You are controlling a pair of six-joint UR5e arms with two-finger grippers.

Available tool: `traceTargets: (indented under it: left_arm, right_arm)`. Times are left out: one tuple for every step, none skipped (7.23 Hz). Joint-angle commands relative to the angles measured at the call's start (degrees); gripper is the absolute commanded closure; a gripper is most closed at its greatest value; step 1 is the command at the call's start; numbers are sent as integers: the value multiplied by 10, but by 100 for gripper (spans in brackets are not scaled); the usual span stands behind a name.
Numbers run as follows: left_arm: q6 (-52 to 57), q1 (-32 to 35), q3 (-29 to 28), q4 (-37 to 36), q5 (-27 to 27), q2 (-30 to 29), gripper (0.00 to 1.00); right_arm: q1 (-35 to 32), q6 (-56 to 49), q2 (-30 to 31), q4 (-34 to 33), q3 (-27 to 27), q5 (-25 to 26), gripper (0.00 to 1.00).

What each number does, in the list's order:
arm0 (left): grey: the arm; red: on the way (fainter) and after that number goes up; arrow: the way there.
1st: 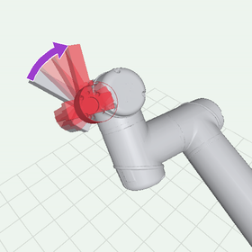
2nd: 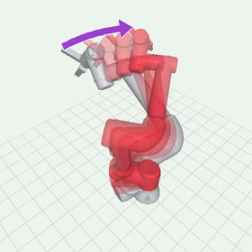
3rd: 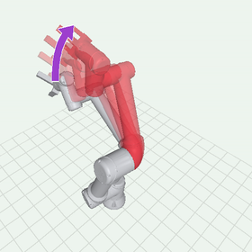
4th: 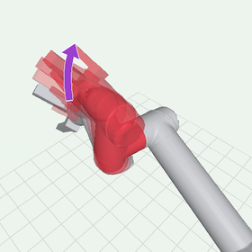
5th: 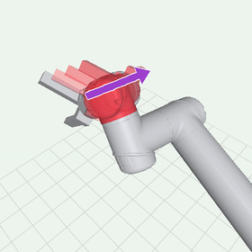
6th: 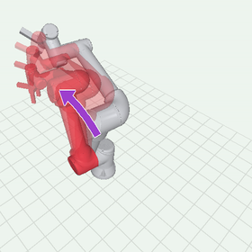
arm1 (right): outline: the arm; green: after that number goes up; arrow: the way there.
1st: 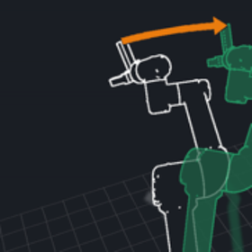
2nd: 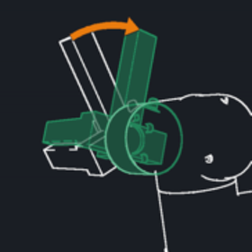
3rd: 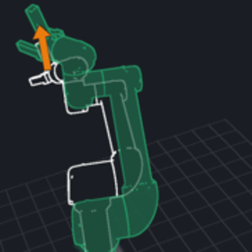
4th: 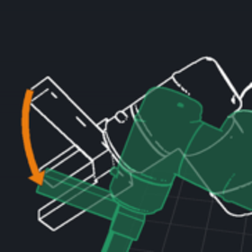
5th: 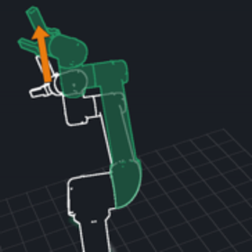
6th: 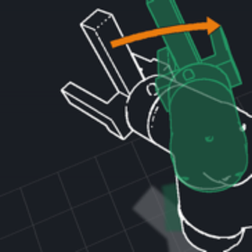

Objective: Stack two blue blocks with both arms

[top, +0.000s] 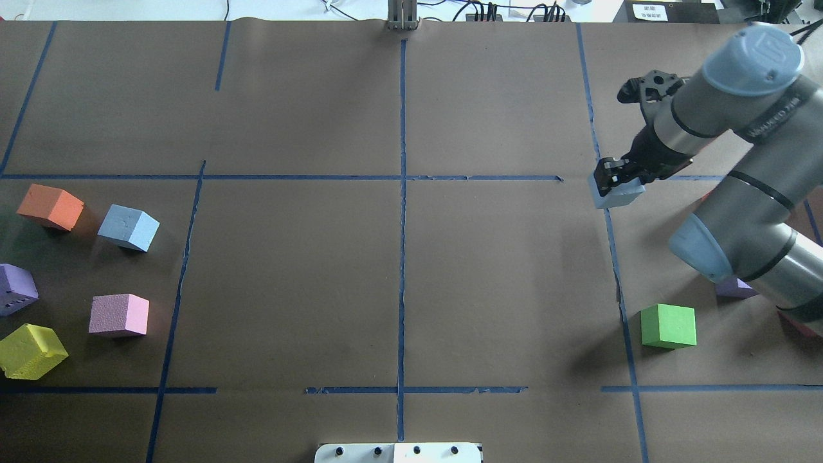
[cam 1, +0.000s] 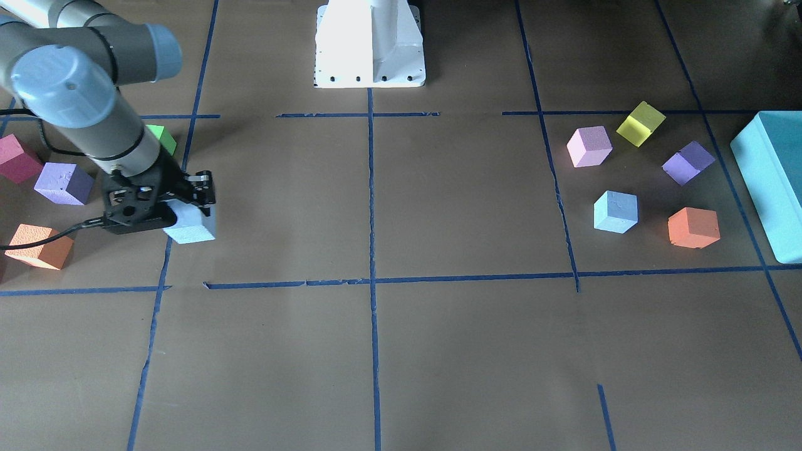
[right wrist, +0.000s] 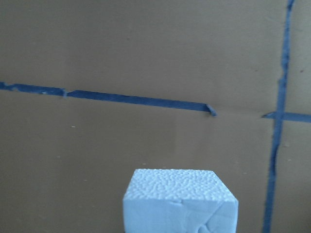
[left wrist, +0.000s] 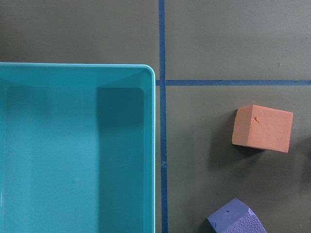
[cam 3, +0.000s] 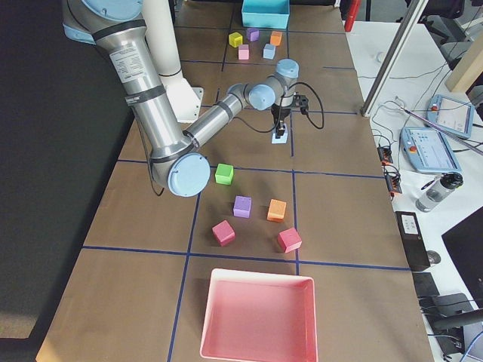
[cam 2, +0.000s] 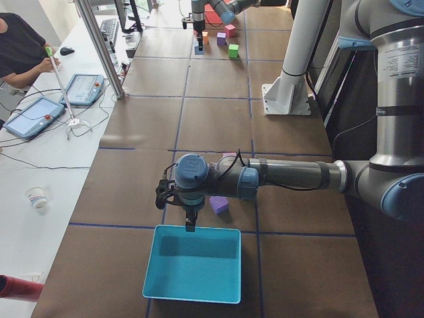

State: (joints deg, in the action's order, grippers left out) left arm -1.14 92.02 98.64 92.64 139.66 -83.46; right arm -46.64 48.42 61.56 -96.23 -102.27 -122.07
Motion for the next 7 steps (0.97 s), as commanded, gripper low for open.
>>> traceTargets:
  left_arm:
    - [0, 0, 0, 0, 0, 1, 0]
    - [0, 0, 0, 0, 0, 1, 0]
    - [0, 0, -1, 0, 0, 1, 0]
    - [0, 0, -2, 0, 0, 1, 0]
    - [0, 0, -2, 0, 0, 2, 0]
    - [0, 0, -4, 0, 0, 2, 0]
    - [0, 0, -2, 0, 0, 3, 0]
  right_arm:
    - [76, 128, -100, -15, 46, 44, 100]
    - [99, 161, -144, -13, 90, 53, 100]
    - [116, 177, -179, -12, 137, 67, 100]
    - [126, 197, -197, 8, 166, 79, 100]
    - [139, 233, -209, 57, 210, 89, 99]
    - [144, 244, -229, 67, 238, 97, 99]
    - [151, 245, -238, 68, 253, 97, 98]
